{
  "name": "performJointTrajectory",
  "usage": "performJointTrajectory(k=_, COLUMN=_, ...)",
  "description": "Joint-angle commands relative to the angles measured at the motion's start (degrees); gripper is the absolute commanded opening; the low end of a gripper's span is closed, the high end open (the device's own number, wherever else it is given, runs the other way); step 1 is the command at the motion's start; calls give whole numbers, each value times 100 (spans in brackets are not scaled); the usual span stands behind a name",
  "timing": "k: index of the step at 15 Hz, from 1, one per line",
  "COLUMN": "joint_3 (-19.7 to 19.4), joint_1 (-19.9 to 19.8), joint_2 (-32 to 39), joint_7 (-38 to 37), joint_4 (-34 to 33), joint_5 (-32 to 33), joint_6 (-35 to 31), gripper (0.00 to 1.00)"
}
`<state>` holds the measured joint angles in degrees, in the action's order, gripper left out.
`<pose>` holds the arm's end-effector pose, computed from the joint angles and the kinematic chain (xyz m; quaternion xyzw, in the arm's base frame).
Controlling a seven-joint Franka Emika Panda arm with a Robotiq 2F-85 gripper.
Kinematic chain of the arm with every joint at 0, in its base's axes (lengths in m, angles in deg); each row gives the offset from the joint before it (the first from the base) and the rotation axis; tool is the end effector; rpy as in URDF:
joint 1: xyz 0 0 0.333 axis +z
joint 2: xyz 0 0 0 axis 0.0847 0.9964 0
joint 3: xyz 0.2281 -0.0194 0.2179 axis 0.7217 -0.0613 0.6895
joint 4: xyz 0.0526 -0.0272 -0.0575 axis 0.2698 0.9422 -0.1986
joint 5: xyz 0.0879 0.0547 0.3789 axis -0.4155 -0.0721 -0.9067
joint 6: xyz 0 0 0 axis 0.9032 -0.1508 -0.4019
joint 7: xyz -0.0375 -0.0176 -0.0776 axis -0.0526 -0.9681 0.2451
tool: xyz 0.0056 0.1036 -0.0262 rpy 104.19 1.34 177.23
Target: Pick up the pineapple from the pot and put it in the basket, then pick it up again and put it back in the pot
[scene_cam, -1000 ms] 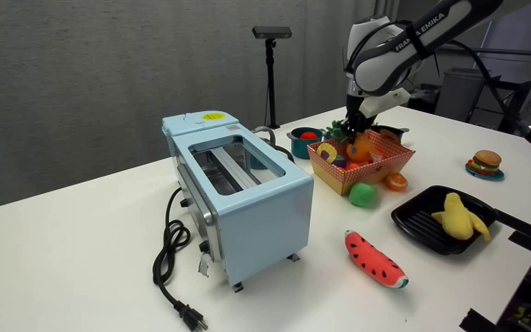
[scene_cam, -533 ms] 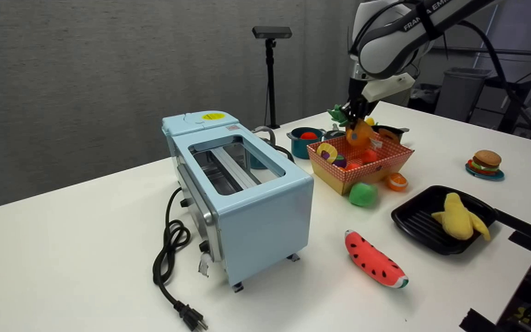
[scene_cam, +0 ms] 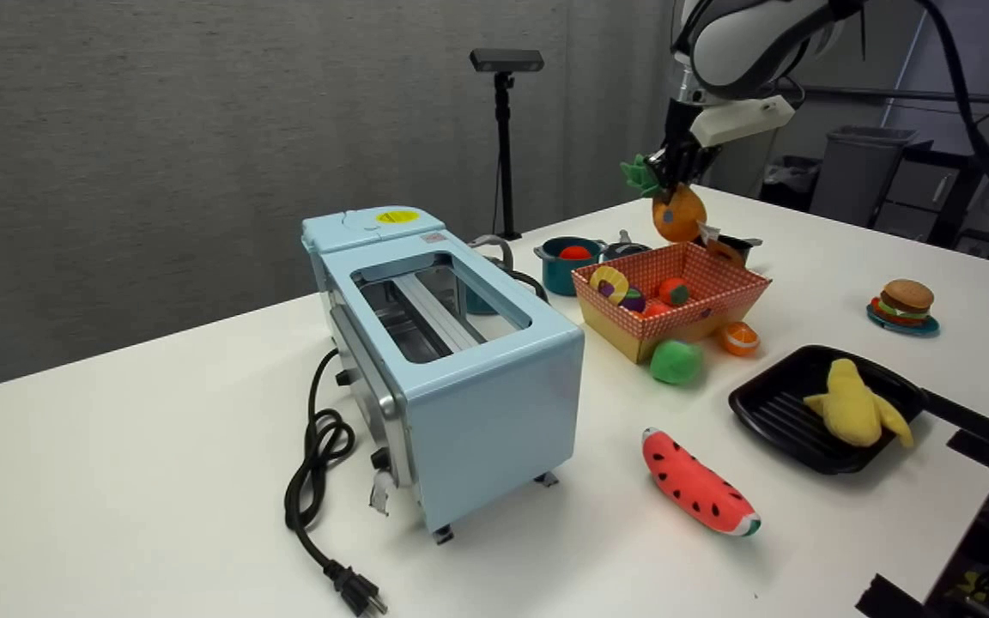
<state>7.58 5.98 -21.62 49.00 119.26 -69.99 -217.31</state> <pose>0.6855 -0.0772 0.3778 0.9795 -0.1309 0.1265 0.0865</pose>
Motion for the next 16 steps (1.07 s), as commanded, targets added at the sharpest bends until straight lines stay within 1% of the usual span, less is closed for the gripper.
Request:
performJointTrajectory(k=1, joint_3=31, joint_1=-219, joint_2=-328, joint_7=90, joint_4=126, joint_5=-206, joint_6=151, gripper=4)
performJointTrajectory(k=9, joint_3=-49, joint_1=-727, joint_2=-548, joint_7=150, joint_4=69, joint_5=-619, joint_6=226, gripper=4)
performJointTrajectory(k=16, joint_3=-99, joint_1=-1036, joint_2=-444, joint_7=214, joint_4=-8, joint_5=-916, joint_6=195, gripper=4)
